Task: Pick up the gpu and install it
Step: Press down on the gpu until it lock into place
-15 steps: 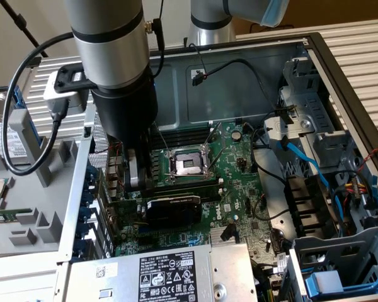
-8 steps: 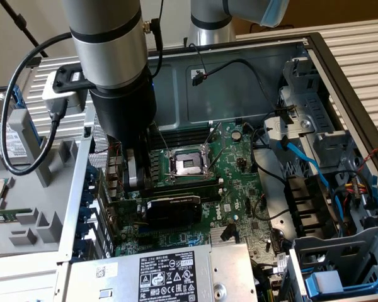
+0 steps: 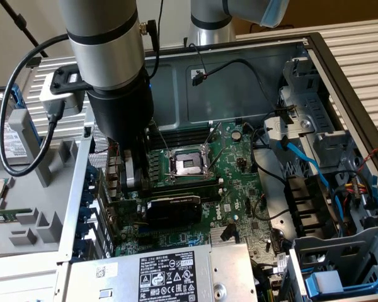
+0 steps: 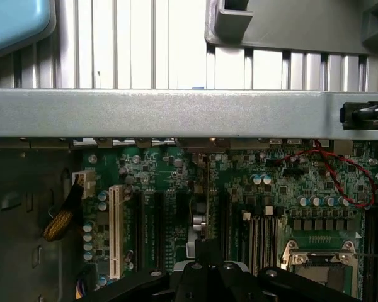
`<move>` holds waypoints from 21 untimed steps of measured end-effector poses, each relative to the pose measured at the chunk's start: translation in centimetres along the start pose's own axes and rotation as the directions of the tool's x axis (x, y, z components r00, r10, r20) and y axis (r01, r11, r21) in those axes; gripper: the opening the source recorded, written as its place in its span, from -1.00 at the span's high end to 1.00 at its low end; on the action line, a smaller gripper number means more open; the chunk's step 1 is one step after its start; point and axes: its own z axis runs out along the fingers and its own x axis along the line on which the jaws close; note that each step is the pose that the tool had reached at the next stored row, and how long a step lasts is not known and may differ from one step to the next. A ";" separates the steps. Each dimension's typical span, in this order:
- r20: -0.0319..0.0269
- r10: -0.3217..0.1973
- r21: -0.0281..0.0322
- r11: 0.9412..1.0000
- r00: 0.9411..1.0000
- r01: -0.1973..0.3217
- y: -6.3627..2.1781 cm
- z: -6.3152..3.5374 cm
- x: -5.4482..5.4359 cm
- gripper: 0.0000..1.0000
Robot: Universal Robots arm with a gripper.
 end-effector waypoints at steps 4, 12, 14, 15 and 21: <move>0.000 0.000 0.000 1.000 1.000 0.000 0.01 0.09 -0.2 0.79; 0.000 0.000 0.002 1.000 1.000 0.000 0.18 0.44 -0.3 0.79; 0.001 0.000 0.003 1.000 1.000 0.000 0.27 0.47 -0.3 0.79; 0.000 0.000 0.002 1.000 1.000 0.000 0.30 0.49 -0.3 0.79; 0.000 0.000 0.003 1.000 1.000 0.000 0.34 0.75 -0.4 0.79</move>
